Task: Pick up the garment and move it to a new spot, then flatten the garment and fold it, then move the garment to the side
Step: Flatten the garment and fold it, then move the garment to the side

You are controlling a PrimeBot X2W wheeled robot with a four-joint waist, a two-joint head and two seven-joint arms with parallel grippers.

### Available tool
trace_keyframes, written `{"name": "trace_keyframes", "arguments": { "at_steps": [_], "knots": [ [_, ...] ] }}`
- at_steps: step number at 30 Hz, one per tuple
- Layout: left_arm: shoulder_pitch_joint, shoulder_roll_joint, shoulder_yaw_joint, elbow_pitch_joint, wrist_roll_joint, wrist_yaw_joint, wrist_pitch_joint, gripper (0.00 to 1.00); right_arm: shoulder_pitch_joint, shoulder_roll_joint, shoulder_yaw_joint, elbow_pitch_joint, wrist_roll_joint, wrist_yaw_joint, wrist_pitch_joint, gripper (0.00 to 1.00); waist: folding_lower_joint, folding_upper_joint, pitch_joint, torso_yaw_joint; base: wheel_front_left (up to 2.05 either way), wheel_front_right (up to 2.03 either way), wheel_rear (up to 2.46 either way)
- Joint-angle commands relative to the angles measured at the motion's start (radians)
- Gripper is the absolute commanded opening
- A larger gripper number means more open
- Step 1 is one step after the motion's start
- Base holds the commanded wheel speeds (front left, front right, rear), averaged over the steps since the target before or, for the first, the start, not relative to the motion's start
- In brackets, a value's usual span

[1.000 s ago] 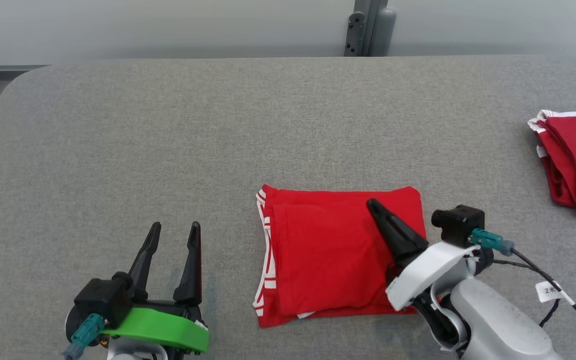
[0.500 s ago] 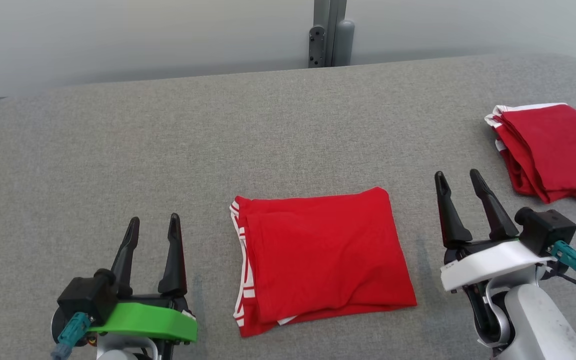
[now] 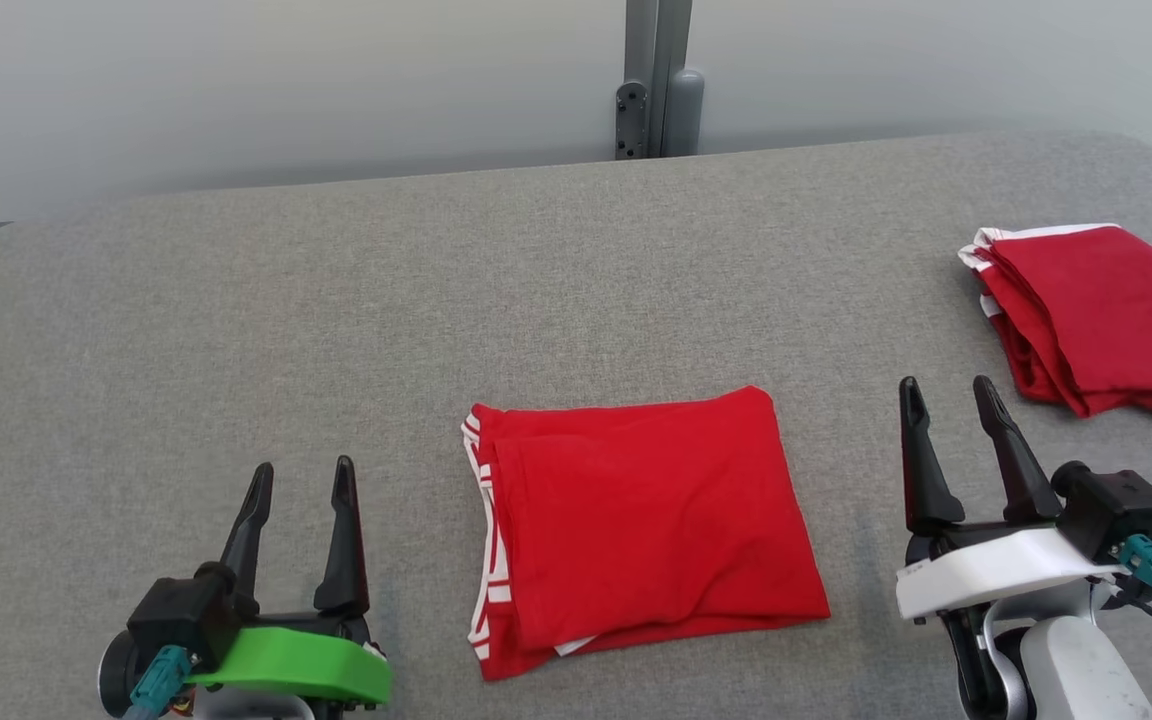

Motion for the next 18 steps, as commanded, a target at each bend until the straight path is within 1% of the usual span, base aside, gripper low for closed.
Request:
{"name": "trace_keyframes", "arguments": {
  "at_steps": [1,10,18],
  "knots": [
    [0.01,-0.006,0.01,0.006,0.019,-0.01,-0.003,1.0,0.009,-0.001,0.004,0.007,-0.012,0.0,-0.002,1.0,0.0,-0.0001,-0.001,0.001,0.0,0.0,0.0],
    [0.013,-0.037,0.051,0.028,0.059,-0.042,-0.003,1.0,0.004,0.003,0.009,0.029,-0.01,0.0,-0.002,1.0,0.0,-0.0001,-0.005,0.007,0.0,0.0,0.0],
    [0.013,-0.055,0.072,0.042,0.083,-0.06,-0.003,1.0,0.011,0.003,0.01,0.033,-0.011,0.0,-0.002,1.0,0.0,-0.0001,-0.007,0.01,0.0,0.0,0.0]
  ]
}}
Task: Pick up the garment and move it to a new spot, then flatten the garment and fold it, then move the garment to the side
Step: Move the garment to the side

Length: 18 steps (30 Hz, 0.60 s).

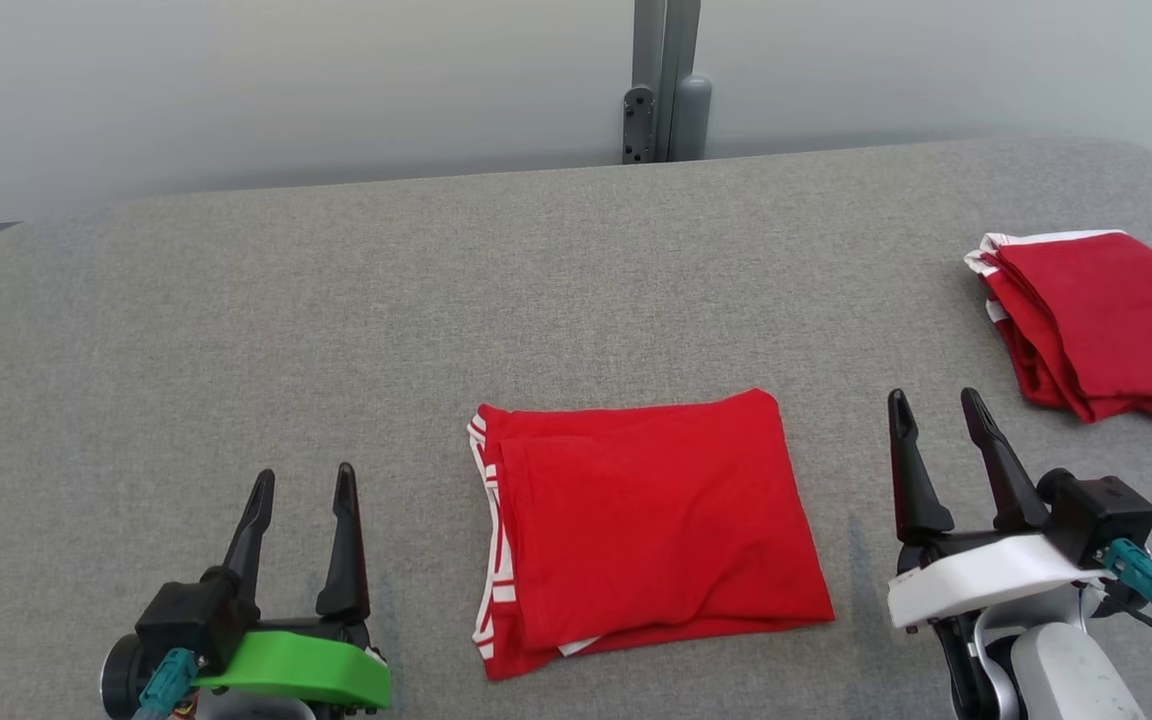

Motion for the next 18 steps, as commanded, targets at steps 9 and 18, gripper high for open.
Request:
{"name": "trace_keyframes", "arguments": {
  "at_steps": [9,18],
  "knots": [
    [0.01,-0.015,0.008,0.02,0.02,-0.02,-0.003,1.0,-0.003,-0.05,0.059,0.094,0.005,0.0,0.227,1.0,0.0,0.0,0.01,0.021,0.0,0.0,0.0],
    [-0.011,-0.028,0.01,0.036,0.025,-0.03,-0.003,1.0,-0.085,-0.103,0.137,0.19,0.159,0.0,0.375,1.0,0.0,0.0,0.052,0.067,0.0,0.0,0.0]
  ]
}}
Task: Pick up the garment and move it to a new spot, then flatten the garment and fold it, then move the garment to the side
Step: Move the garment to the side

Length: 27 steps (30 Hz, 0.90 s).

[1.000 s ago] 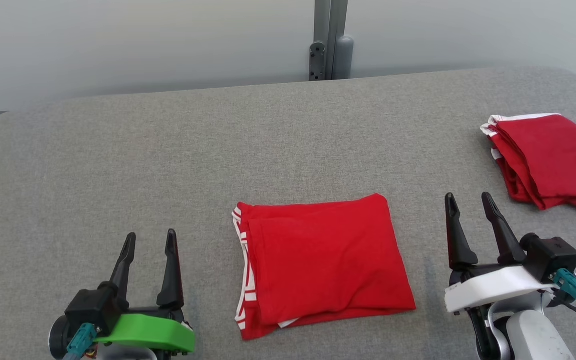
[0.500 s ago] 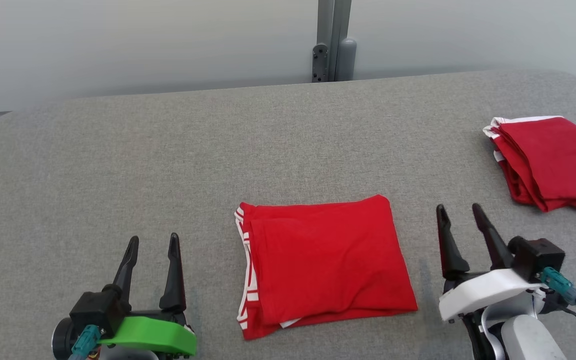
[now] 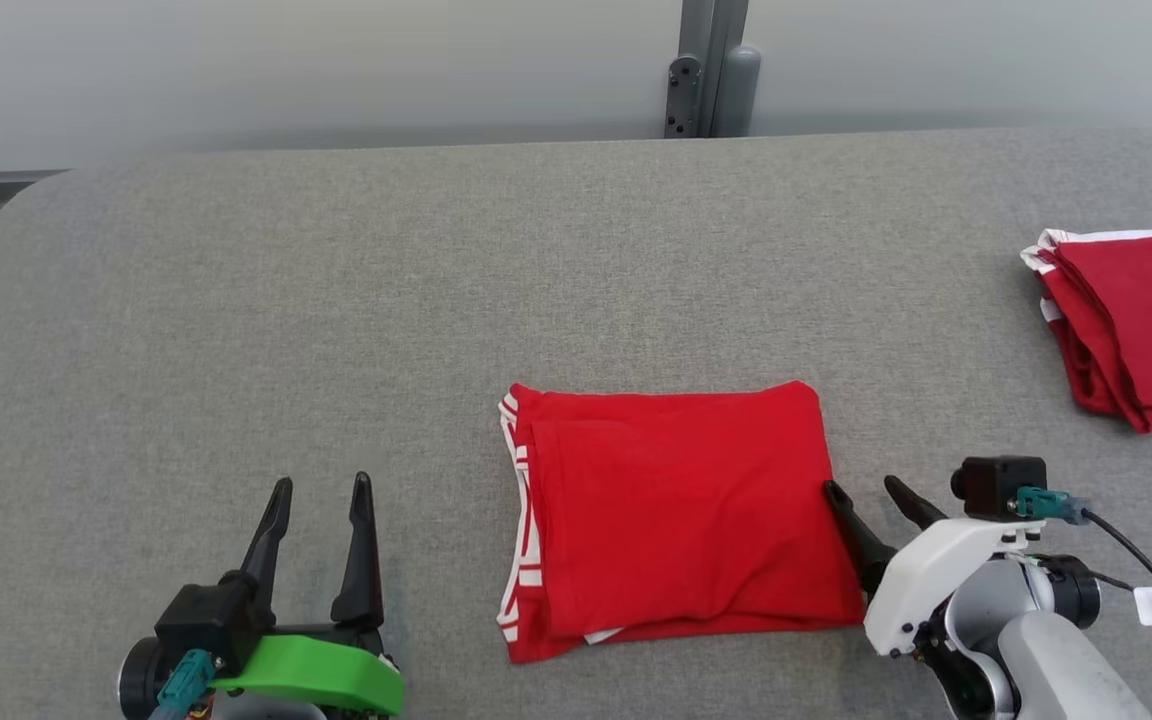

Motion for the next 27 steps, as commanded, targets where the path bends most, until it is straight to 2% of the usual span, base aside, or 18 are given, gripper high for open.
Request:
{"name": "trace_keyframes", "arguments": {
  "at_steps": [1,9,10,11,12,20,27],
  "knots": [
    [-0.012,-0.004,0.003,0.005,0.005,-0.004,-0.003,1.0,-0.022,-0.008,0.005,0.018,0.021,0.0,0.013,1.0,0.0,0.0,0.018,0.019,0.0,0.0,0.0],
    [-0.027,-0.011,0.001,0.012,0.008,-0.009,-0.003,1.0,-0.095,-0.045,0.065,0.117,0.123,0.0,0.085,1.0,0.0,0.0,0.058,0.056,0.0,0.0,0.0],
    [-0.028,-0.011,0.001,0.012,0.009,-0.01,-0.003,1.0,-0.101,-0.048,0.074,0.128,0.134,0.0,0.091,0.58,0.0,0.0,0.061,0.059,0.0,0.0,0.0],
    [-0.029,-0.012,0.001,0.012,0.01,-0.01,-0.003,1.0,-0.106,-0.05,0.088,0.136,0.146,0.0,0.095,0.28,0.0,0.0,0.064,0.06,0.0,0.0,0.0],
    [-0.029,-0.013,0.002,0.012,0.011,-0.01,-0.003,1.0,-0.111,-0.053,0.098,0.14,0.154,0.0,0.095,0.02,0.0,0.0,0.067,0.061,0.0,0.0,0.0],
    [-0.03,-0.014,0.005,0.006,0.027,-0.015,-0.003,1.0,-0.182,-0.106,0.141,0.105,0.159,-0.001,0.031,0.0,0.0,0.0,0.085,0.007,0.0,0.0,0.0],
    [-0.036,-0.013,0.006,-0.014,0.047,-0.024,-0.003,1.0,-0.223,-0.172,0.131,0.058,0.13,-0.001,0.005,0.0,0.0,0.0,0.104,-0.129,0.0,0.0,0.0]
  ]
}}
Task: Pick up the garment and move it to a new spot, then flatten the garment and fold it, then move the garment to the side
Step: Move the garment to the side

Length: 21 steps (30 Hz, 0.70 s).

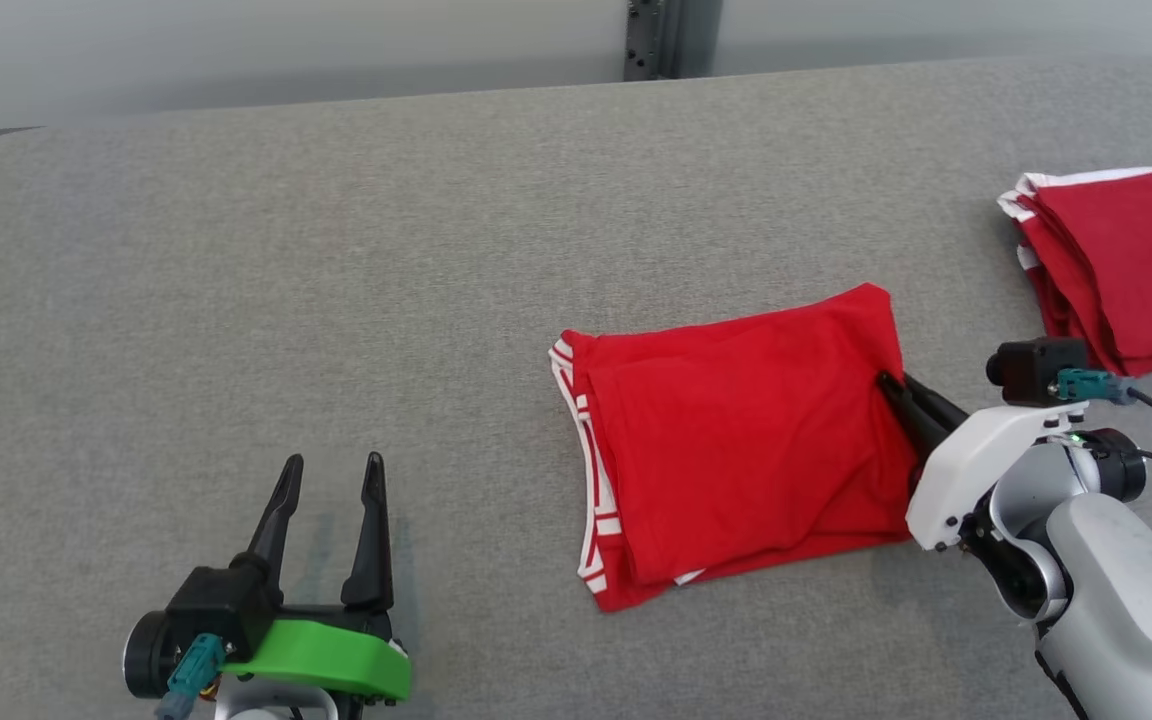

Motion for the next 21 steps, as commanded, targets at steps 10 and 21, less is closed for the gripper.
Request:
{"name": "trace_keyframes", "arguments": {
  "at_steps": [10,21],
  "knots": [
    [-0.047,0.032,-0.013,-0.021,0.03,-0.024,-0.003,1.0,-0.05,-0.03,-0.045,-0.064,-0.026,-0.001,0.005,0.0,0.0,0.0,0.066,-0.298,0.0,0.0,0.0],
    [-0.102,0.056,-0.037,-0.048,0.05,-0.027,0.017,1.0,-0.077,-0.006,-0.07,-0.076,-0.036,-0.001,-0.016,0.0,0.0,0.0,0.104,-0.356,0.0,0.0,0.0]
  ]
}}
